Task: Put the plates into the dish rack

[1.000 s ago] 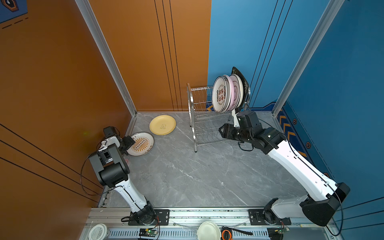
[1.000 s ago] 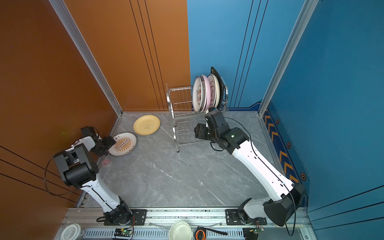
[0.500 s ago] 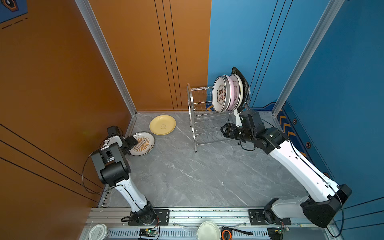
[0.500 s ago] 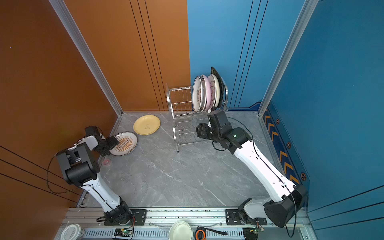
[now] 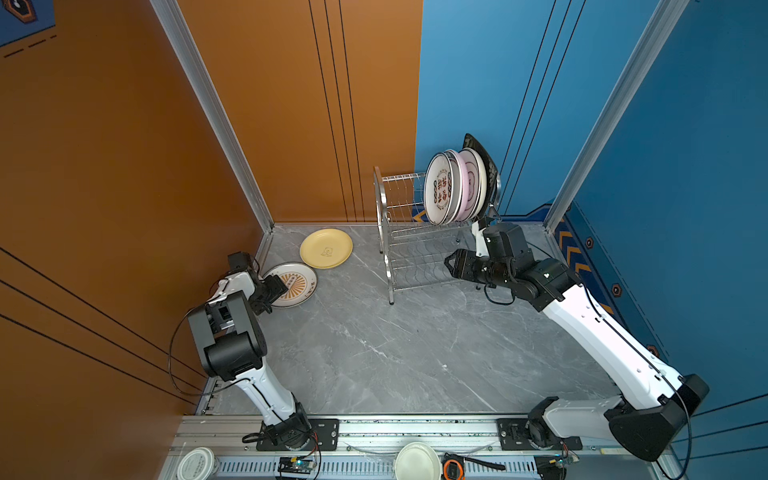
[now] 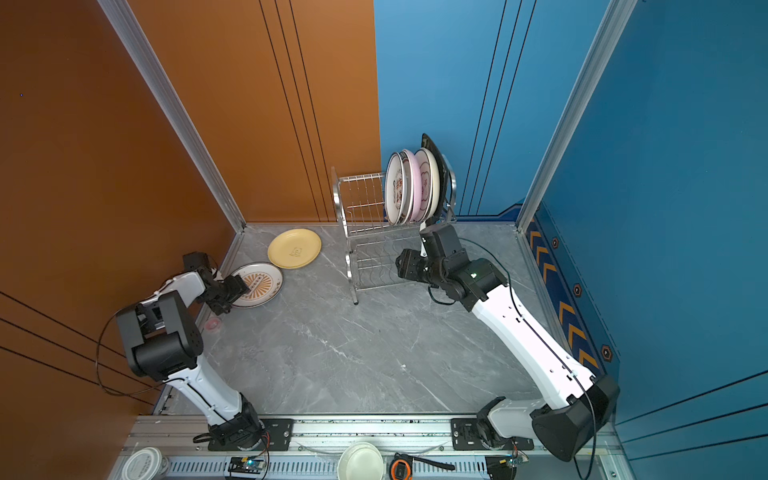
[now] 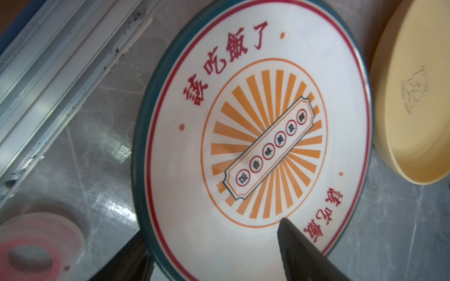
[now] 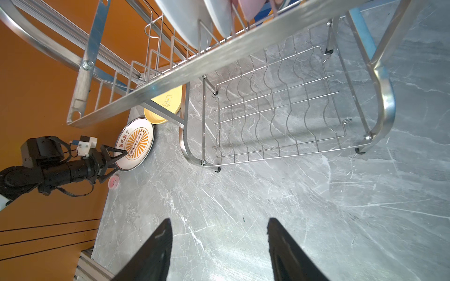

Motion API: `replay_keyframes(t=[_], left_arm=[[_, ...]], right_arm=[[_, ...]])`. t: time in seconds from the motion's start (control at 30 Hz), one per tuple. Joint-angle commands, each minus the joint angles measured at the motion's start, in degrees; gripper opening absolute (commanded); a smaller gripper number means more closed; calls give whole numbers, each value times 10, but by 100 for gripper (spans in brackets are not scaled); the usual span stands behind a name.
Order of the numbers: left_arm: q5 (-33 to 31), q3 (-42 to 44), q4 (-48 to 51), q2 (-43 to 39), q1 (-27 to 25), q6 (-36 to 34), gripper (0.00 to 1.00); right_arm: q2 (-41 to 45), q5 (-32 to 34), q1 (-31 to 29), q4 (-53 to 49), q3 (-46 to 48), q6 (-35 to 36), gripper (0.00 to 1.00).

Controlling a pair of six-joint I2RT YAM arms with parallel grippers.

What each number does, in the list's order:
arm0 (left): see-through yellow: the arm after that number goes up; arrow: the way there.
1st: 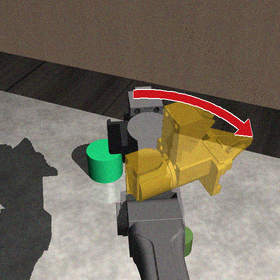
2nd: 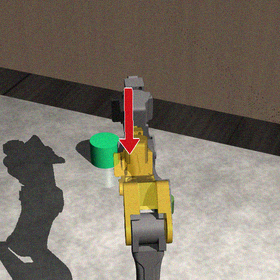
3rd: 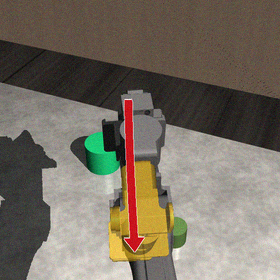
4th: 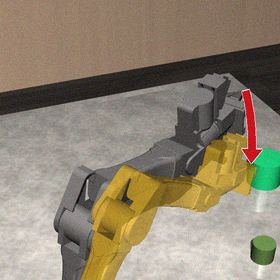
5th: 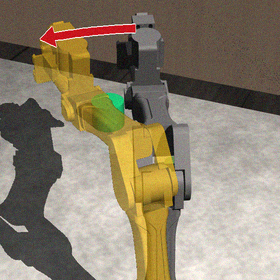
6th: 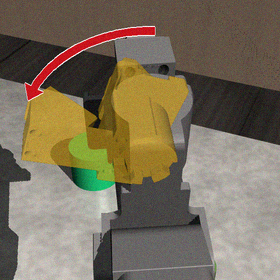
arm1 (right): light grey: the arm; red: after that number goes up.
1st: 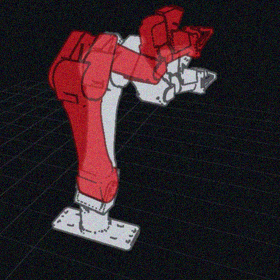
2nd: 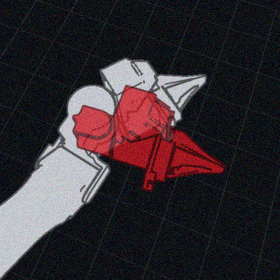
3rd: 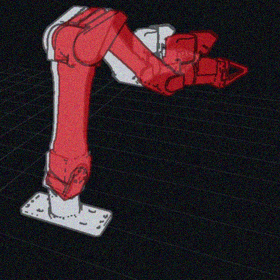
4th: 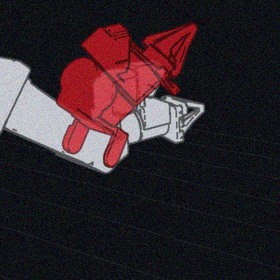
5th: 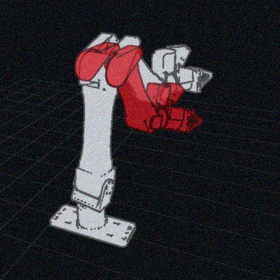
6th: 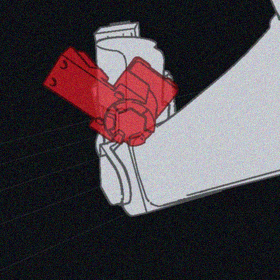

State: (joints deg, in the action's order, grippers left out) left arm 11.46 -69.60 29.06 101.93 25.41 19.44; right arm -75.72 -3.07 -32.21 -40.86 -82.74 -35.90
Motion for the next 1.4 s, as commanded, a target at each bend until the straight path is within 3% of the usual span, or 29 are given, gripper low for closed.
replay_keyframes(t=[0.0,0.23,0.5,0.77,0.97,1.37], left_arm=[[-18,-36,30,-27,-12,-11,77],[-18,-157,73,38,-25,-24,74],[-20,-174,73,70,-35,-27,74],[-27,-325,74,185,-41,-21,67],[-37,-428,74,276,-48,-19,56],[-57,-576,99,414,-56,-21,54]], right_arm=[[16,-8,5,15,7,-3,63],[17,-6,8,14,5,-12,63],[25,5,8,11,-4,-26,63],[24,-4,6,10,3,-32,63],[25,-4,5,3,3,-37,63],[18,9,-7,2,-7,-41,63]])
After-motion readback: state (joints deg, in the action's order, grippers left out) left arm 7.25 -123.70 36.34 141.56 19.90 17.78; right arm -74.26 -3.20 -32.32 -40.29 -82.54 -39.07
